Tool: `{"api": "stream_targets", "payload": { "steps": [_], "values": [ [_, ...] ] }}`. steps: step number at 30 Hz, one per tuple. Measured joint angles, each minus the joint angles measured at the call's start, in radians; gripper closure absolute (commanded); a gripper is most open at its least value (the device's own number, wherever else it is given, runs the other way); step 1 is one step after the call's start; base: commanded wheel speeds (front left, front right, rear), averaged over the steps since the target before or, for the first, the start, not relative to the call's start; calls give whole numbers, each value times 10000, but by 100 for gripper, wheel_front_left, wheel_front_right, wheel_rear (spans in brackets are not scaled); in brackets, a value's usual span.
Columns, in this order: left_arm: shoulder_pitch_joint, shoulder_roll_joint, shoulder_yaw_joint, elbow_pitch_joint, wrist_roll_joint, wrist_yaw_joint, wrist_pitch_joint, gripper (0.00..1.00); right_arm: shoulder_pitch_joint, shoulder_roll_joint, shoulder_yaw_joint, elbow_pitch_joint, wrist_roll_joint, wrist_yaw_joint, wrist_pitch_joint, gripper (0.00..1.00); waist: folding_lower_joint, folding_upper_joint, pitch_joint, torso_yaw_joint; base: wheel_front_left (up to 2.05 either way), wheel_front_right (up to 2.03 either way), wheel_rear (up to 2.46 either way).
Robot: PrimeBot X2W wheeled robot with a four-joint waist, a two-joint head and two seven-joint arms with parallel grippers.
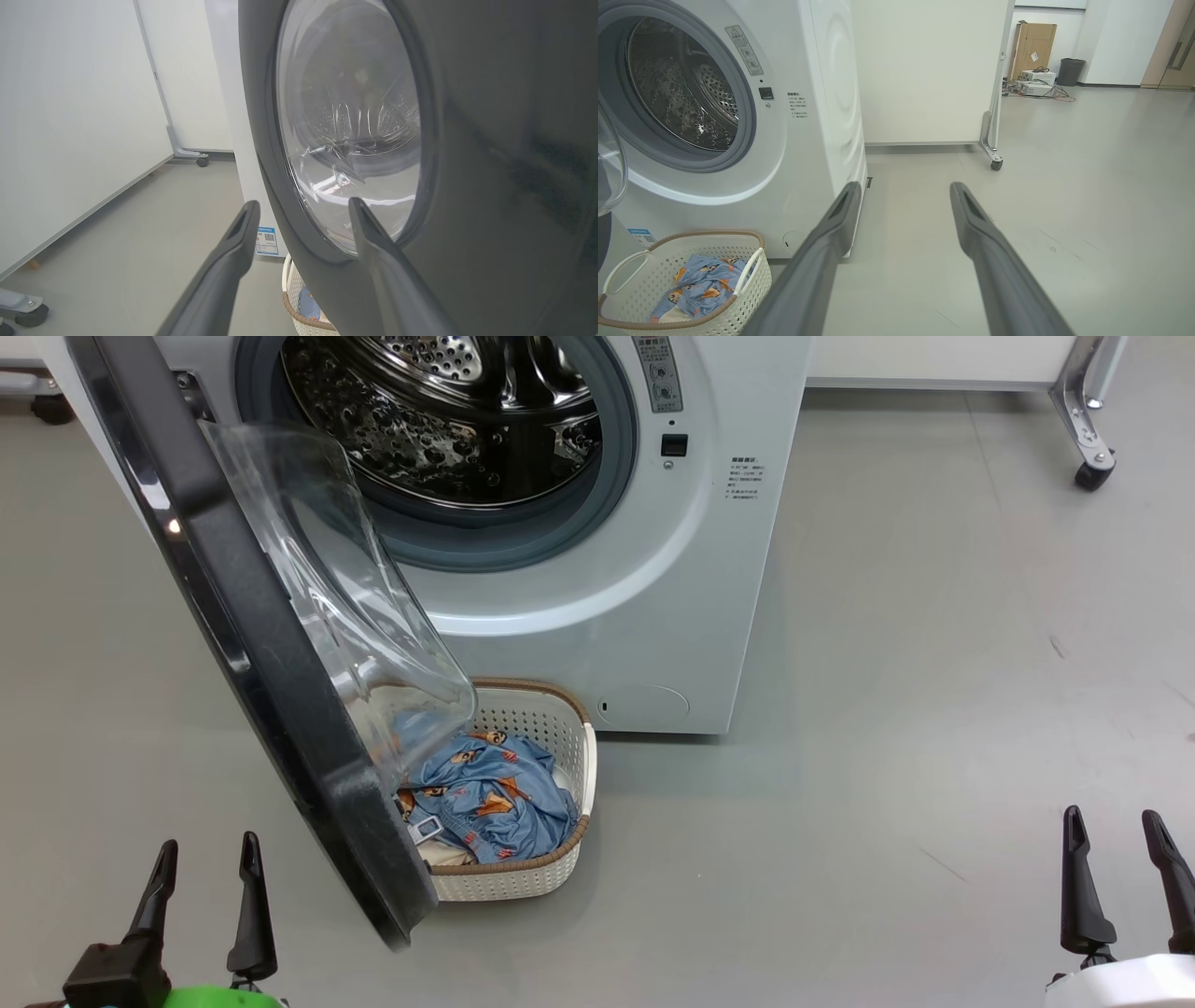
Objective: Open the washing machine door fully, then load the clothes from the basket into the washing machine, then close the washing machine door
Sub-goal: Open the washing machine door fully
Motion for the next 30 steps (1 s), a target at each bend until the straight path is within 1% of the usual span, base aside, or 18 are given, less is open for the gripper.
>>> {"api": "stream_targets", "payload": {
  "steps": [7, 9, 13, 14, 15, 16, 17, 28, 30],
  "values": [
    [0, 0, -21, 0, 6, 0, 0, 0, 0, 119, -56, 35, -104, 71, 0, 0, 0, 0, -31, 73, 0, 0, 0],
    [1, 0, -21, 2, 6, 0, 0, 0, 0, 169, -71, 36, -105, 138, 0, 0, 0, 0, -41, 94, 0, 0, 0],
    [2, 0, -21, 8, 6, 0, 0, 0, 0, 265, -105, 56, -176, 148, 0, 0, 0, 0, -58, 130, 0, 0, 0],
    [3, 0, -19, 19, 6, -2, 0, 15, 0, 278, -111, 63, -176, 159, 0, 0, 0, 0, -62, 137, 0, 0, 0],
    [6, 0, -21, 50, 6, -2, 0, 53, 0, 291, -121, 69, -178, 198, 0, 0, 0, 0, -65, 142, 0, 0, 0],
    [11, 0, -21, 81, 2, -2, 0, 89, 0, 297, -128, 73, -180, 222, 0, 0, 0, 0, -69, 146, 0, 0, 0],
    [15, 0, -21, 123, -19, -2, 0, 100, 0, 307, -138, 77, -190, 222, 0, 0, 0, 0, -71, 148, 0, 0, 0],
    [56, 0, 178, 280, -393, 6, 0, 100, 0, 447, -270, 105, -278, 234, 0, 0, 0, 0, -81, 147, 0, 0, 0],
    [43, -10, 431, 157, -395, 153, 0, 100, 1, 462, -309, 107, -311, 236, 0, 0, 0, 0, -81, 155, 0, 0, 0]
  ]
}}
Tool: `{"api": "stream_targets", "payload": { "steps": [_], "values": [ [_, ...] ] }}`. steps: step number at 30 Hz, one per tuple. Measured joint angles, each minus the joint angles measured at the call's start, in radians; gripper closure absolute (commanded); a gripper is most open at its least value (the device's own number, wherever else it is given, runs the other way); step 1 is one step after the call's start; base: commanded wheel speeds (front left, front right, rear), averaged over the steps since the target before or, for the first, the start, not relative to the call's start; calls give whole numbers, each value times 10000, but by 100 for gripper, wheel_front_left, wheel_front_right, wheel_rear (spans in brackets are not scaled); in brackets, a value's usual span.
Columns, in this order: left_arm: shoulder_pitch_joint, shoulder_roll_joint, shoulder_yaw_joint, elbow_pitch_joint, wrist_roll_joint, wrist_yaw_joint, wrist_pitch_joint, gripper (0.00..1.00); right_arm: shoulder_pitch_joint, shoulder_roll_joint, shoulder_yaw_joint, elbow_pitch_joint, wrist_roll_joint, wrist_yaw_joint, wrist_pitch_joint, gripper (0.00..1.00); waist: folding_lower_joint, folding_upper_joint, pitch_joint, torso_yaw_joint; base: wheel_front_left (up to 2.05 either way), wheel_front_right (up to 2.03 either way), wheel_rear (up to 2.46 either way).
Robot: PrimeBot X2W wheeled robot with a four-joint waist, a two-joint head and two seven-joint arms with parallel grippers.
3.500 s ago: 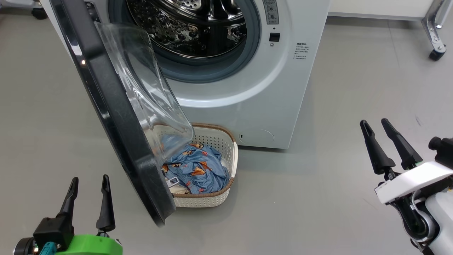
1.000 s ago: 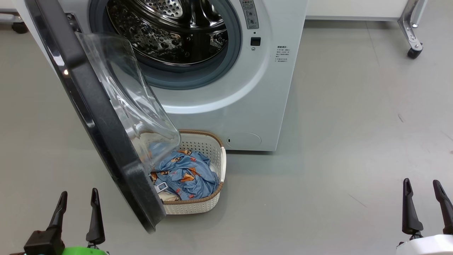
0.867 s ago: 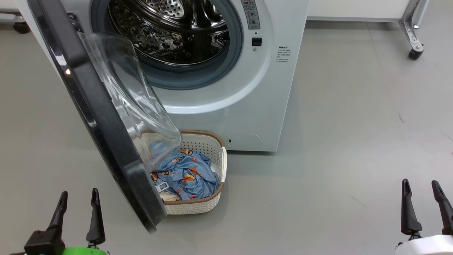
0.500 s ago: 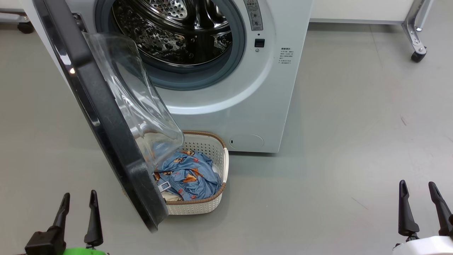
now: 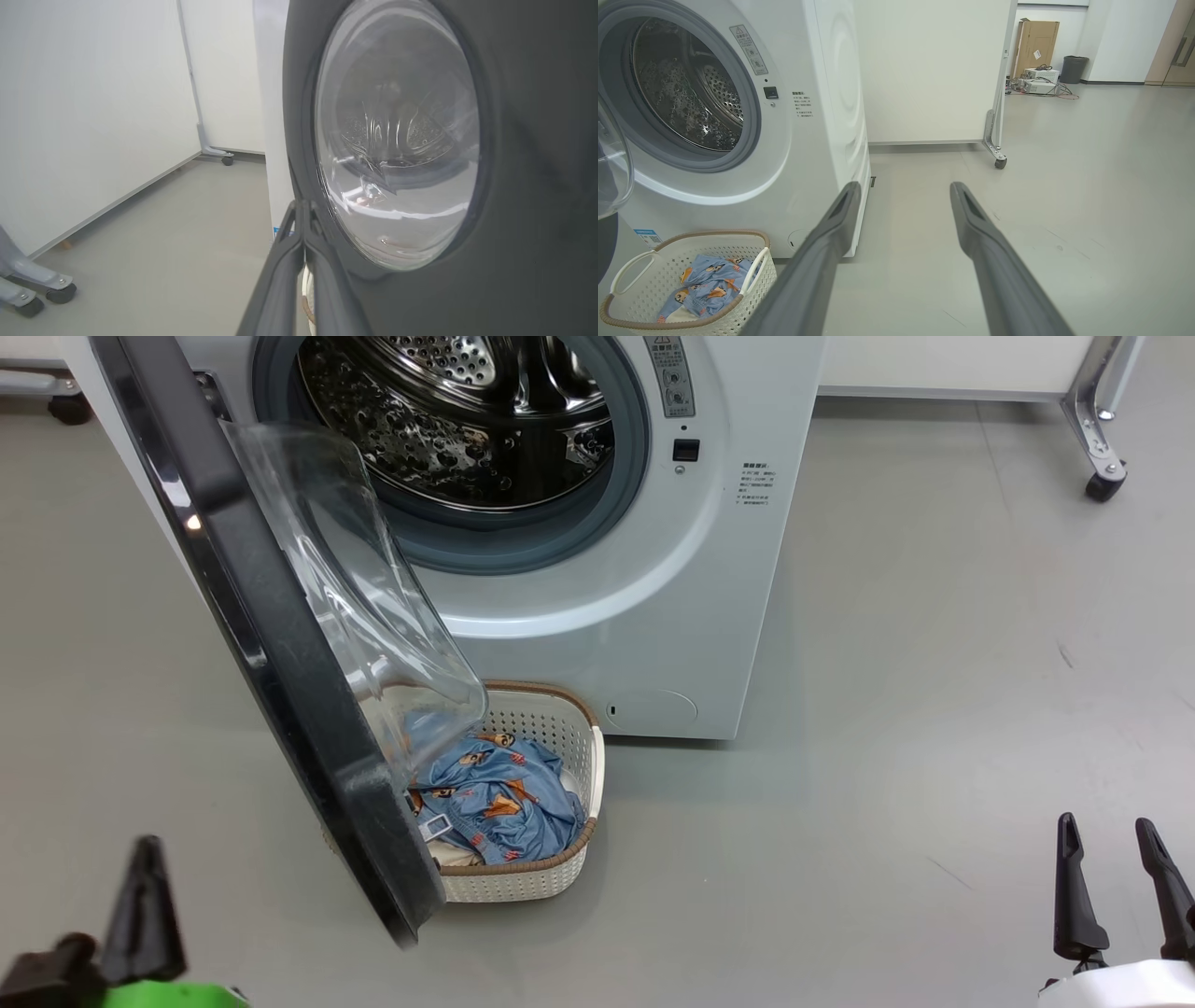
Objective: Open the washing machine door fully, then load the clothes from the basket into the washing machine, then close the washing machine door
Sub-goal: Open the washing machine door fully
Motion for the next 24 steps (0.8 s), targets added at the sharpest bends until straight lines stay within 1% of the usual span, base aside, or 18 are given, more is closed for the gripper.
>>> {"api": "stream_targets", "payload": {
  "steps": [1, 4, 8, 14, 18, 24],
  "values": [
    [-81, 4, 387, -339, -33, 209, 0, 100, 3, 17, -48, 0, -52, 21, 0, 0, 0, 0, 0, 17, 0, 0, 0],
    [-438, -2, 840, -1083, -42, 430, -2, 100, 50, 40, -115, 6, -58, 29, 0, 0, 0, 0, -1, 62, 0, 0, 0],
    [-1096, 10, 1060, -2270, 326, 606, -4, 100, 229, 98, -192, 71, -144, 81, 0, 0, 0, 0, -18, 189, 0, 0, 0],
    [-1303, 192, 1260, -3716, 725, 834, -17, 100, 328, 186, -174, 96, -219, 82, 0, 0, 0, 0, -74, 355, 0, 0, 0],
    [-1506, 182, 851, -4600, 729, 794, -52, 100, 402, 280, -232, 98, -219, 82, 0, 0, 0, 0, -115, 473, 0, 0, 0],
    [-1906, 171, -249, -5906, 736, 347, 23, 100, 456, 407, -313, 100, -219, 82, 0, 0, 0, 0, -167, 696, 0, 0, 0]
  ]
}}
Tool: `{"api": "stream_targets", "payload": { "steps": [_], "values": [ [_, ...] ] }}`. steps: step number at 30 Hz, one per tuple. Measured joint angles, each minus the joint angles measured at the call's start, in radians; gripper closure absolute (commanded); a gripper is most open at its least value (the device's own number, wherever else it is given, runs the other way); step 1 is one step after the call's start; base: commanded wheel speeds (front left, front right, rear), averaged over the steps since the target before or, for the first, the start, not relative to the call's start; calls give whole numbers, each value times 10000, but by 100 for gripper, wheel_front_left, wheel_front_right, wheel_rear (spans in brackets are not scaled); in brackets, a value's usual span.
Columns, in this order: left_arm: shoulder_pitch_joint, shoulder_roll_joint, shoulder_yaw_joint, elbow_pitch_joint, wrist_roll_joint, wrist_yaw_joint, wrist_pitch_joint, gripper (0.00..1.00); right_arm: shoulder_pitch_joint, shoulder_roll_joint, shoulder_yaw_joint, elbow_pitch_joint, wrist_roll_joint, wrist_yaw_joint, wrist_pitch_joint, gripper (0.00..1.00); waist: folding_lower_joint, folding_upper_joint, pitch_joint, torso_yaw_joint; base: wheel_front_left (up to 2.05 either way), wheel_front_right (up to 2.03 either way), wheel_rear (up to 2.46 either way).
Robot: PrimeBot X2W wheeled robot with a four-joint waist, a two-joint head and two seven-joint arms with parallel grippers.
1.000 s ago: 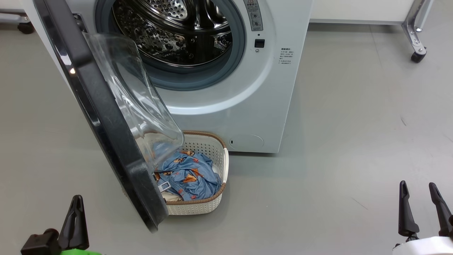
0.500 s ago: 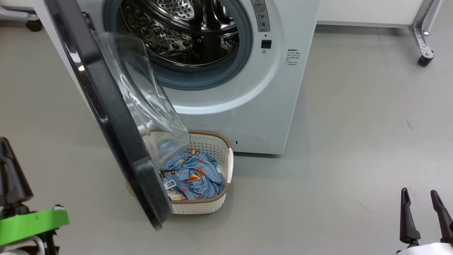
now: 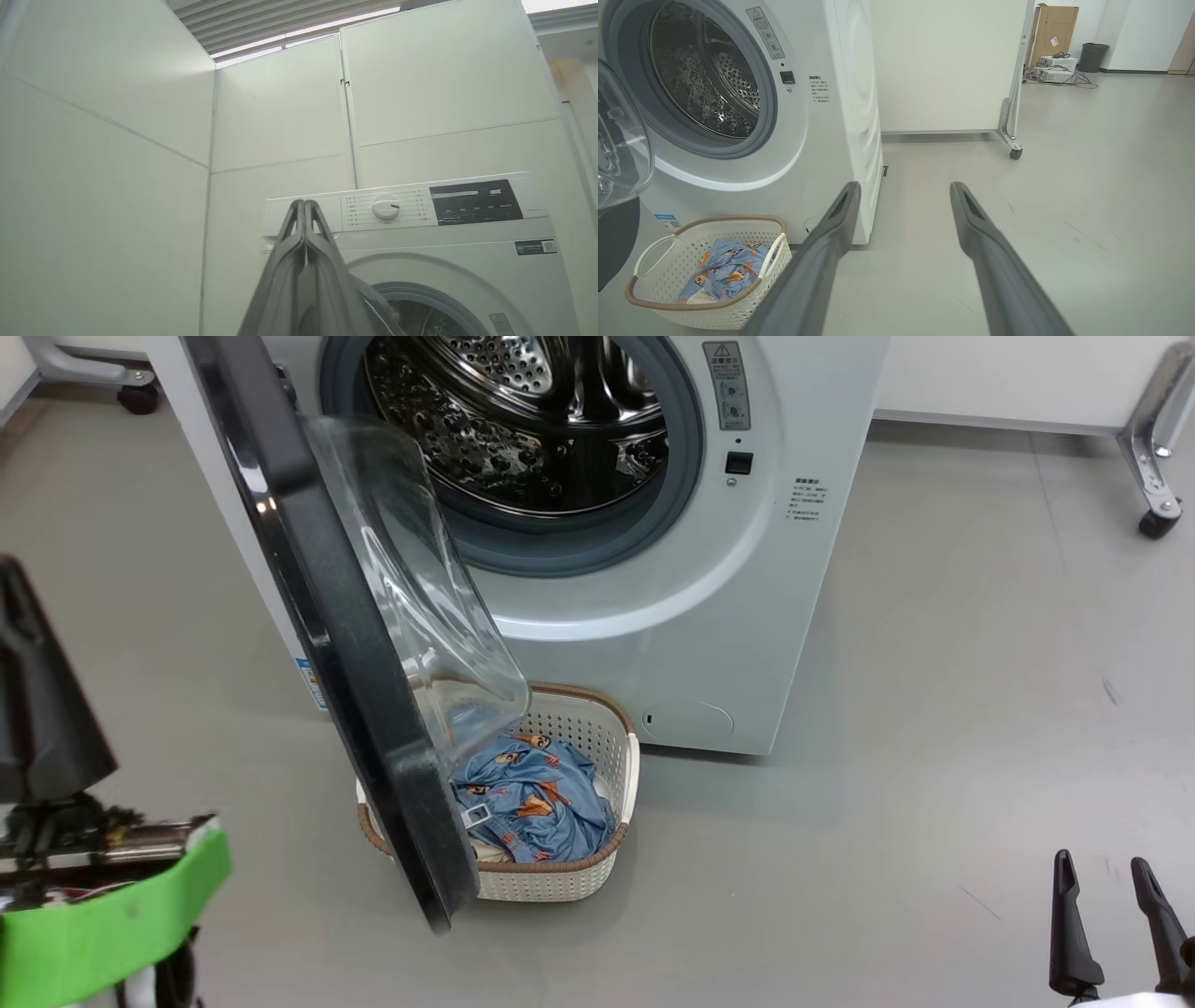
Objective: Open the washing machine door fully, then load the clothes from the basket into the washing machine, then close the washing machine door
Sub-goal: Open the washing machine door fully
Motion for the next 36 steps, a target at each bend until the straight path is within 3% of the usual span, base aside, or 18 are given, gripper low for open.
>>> {"api": "stream_targets", "payload": {
  "steps": [6, 12, 17, 23, 36],
  "values": [
    [-200, -31, -1593, -479, -732, -424, 796, 100, 123, 88, -44, 4, 0, 0, 0, 0, 0, 0, 0, 239, 0, 0, 0],
    [-197, -56, -3551, -598, -1409, -537, 1565, 100, 128, 144, -69, 31, 2, 0, 0, 0, 0, 0, 17, 492, 0, 0, 0],
    [-137, -56, -4625, -520, -1714, -585, 2163, 100, 128, 180, -17, 58, -6, 0, 0, 0, 0, 0, 34, 665, 0, 0, 0],
    [340, -50, -5206, 58, -2086, -570, 2765, 100, 121, 215, 140, 98, -13, 2, 0, 0, 0, 0, 72, 706, 0, 0, 0],
    [731, -38, -5532, 1534, -2150, 259, 3377, 100, 85, 226, 454, 150, -27, 4, 0, 0, 0, 0, 260, 559, 0, 0, 0]
  ]
}}
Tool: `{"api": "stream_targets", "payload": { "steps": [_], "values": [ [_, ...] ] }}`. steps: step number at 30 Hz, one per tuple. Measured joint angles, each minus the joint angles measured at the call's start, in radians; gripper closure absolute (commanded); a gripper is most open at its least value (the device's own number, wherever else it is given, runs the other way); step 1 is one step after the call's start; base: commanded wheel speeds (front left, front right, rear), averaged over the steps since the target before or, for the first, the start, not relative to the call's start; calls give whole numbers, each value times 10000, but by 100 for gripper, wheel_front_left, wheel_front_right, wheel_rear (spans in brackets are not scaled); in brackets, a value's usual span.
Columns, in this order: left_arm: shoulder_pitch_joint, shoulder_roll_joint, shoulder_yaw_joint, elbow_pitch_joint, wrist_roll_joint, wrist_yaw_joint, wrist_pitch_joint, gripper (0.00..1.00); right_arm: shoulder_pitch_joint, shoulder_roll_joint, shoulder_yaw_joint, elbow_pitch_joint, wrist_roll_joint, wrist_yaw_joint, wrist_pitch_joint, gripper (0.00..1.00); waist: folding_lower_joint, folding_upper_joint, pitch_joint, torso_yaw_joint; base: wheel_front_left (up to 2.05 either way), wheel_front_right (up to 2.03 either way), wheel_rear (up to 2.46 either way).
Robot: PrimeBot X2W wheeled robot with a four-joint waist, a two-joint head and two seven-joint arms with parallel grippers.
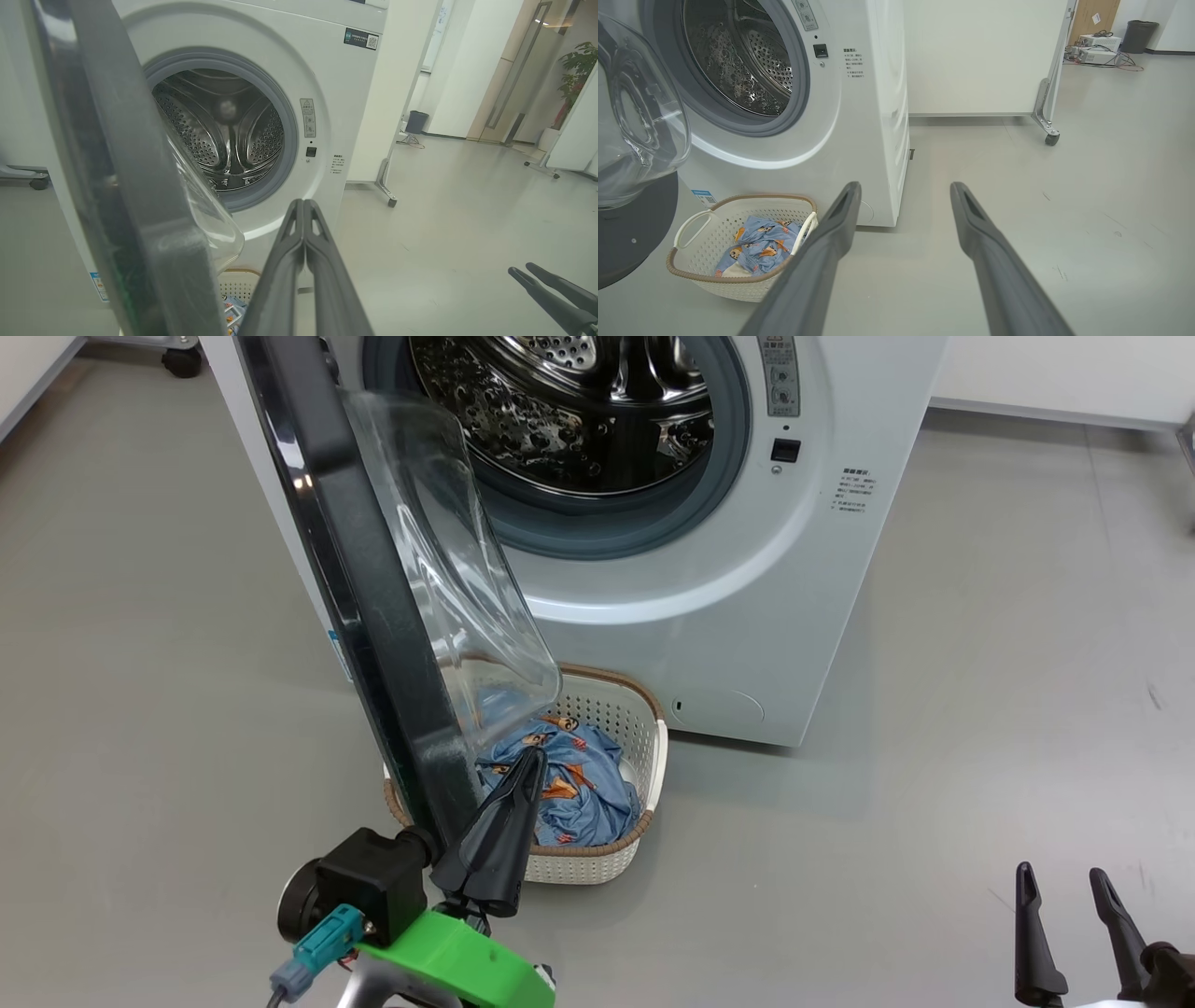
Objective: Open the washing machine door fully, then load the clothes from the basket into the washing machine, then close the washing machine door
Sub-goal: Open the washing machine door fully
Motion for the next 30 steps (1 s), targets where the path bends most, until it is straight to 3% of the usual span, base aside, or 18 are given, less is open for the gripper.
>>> {"api": "stream_targets", "payload": {
  "steps": [16, 30],
  "values": [
    [-412, 0, -77, 796, -144, 748, -232, 100, -87, -4, -27, 42, 0, 0, 0, 0, 0, 0, 257, -171, 0, 0, 0],
    [-763, -2, -405, 1264, -119, 894, -320, 100, -101, -6, -230, 46, 4, 0, 0, 0, 0, 0, 427, 256, 0, 0, 0]
  ]
}}
